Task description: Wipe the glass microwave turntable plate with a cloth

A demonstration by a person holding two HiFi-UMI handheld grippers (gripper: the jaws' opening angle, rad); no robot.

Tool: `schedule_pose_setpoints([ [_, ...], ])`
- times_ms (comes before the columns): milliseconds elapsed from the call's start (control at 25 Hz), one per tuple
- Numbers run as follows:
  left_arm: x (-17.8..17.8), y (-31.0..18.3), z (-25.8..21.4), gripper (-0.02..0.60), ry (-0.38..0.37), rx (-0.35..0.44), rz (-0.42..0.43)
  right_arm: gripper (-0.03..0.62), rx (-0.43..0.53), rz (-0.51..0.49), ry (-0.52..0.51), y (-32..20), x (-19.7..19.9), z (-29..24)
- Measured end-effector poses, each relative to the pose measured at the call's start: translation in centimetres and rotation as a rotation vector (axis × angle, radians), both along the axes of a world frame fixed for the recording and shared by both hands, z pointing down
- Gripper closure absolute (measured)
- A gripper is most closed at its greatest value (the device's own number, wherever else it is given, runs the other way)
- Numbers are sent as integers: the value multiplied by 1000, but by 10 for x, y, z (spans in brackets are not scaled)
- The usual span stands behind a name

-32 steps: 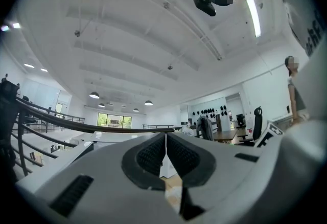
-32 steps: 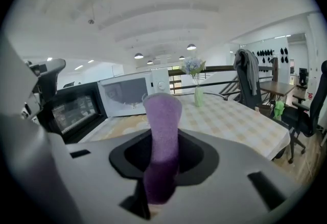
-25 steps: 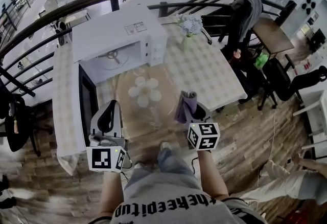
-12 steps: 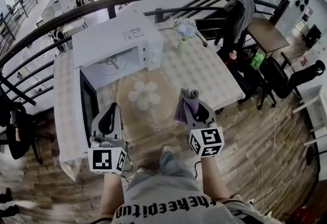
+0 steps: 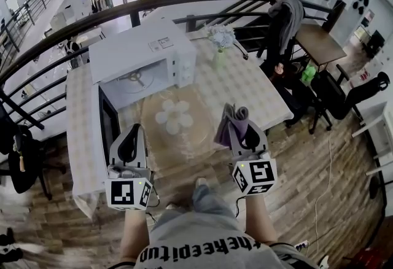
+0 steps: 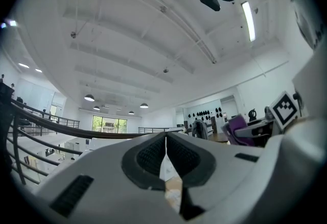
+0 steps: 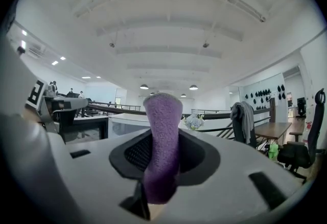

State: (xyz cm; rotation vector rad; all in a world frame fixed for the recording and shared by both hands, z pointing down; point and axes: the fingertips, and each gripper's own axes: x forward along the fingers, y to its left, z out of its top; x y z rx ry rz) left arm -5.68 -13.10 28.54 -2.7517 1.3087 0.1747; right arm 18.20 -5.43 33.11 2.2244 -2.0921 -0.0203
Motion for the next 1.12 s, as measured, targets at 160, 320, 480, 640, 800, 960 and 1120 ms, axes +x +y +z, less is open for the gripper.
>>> schedule_pose_setpoints([
  [160,0,2,-3,571,2,9,7,482,39,7,6,6,0,-16],
  [320,0,5,-4,571,-1,10,18,482,64,2,25,11,-3,-29],
  [480,0,6,-4,571,-10,11,26,482,81,7,77,15,-8,-36],
  [640,-3,7,-5,571,-10,16,27,482,100,3,102,17,-14,-44],
  [800,-6,8,-5,571,-12,13,25,484,110,1,104,18,-18,-48],
  [960,-8,10,-6,571,-11,13,24,484,124,-1,106,20,-21,-52],
  [1120,-9,10,-4,571,-13,9,26,484,135,-1,101,22,-23,-55],
])
